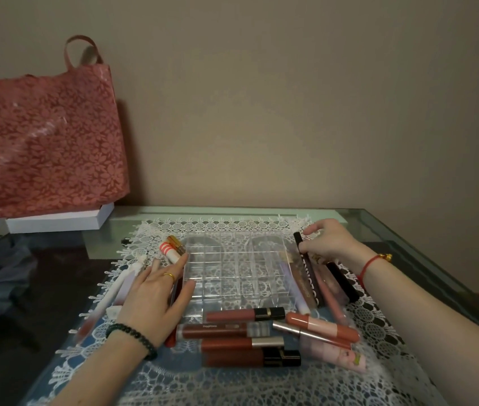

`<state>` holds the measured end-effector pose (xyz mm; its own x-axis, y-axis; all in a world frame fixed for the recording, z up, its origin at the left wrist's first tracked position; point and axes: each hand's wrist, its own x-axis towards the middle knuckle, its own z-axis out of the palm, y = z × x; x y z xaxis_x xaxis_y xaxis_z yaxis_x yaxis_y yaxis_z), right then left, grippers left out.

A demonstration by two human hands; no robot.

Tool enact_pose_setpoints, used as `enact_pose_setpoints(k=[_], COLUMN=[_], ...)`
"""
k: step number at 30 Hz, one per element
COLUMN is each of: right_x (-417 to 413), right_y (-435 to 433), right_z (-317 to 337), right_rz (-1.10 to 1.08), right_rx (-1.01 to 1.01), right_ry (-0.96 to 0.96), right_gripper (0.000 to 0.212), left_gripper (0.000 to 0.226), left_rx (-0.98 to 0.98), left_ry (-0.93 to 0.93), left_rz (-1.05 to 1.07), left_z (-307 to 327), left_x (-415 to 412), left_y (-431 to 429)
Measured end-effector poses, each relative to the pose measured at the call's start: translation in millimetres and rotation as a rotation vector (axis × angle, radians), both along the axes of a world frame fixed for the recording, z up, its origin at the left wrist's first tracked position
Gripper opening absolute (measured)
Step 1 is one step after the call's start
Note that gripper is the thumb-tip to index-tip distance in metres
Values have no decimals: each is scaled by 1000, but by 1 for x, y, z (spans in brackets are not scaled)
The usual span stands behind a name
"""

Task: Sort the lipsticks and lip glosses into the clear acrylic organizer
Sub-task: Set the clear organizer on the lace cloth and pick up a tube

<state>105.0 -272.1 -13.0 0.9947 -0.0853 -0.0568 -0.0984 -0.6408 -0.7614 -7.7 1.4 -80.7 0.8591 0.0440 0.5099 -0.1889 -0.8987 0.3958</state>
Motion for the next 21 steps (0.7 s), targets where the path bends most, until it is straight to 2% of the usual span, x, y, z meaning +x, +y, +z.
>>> enact_pose_setpoints(k=[3,7,11,16,19,21], right_x=[-10,-23,-36,-50,-52,-51], right_y=[-5,-8,1,34,56,69], right_z=[11,36,68,86,90,90], right_rz=[50,114,141,248,298,326], right_rx=[180,239,379,457,493,518], right_ry=[-44,-187,-357,-464,-491,-499], right_gripper=[30,19,24,22,23,23], left_gripper=[53,53,51,46,50,44], left_rx=[17,43,16,-224,-342,-432], left_ry=[14,19,-6,-107,-107,-96], left_rz=[0,-6,-13,-83,-165,-215], left_z=[1,3,5,16,20,27], left_x=[-1,-2,-4,-13,-17,-13], left_y=[0,-1,-2,-14,-24,-25])
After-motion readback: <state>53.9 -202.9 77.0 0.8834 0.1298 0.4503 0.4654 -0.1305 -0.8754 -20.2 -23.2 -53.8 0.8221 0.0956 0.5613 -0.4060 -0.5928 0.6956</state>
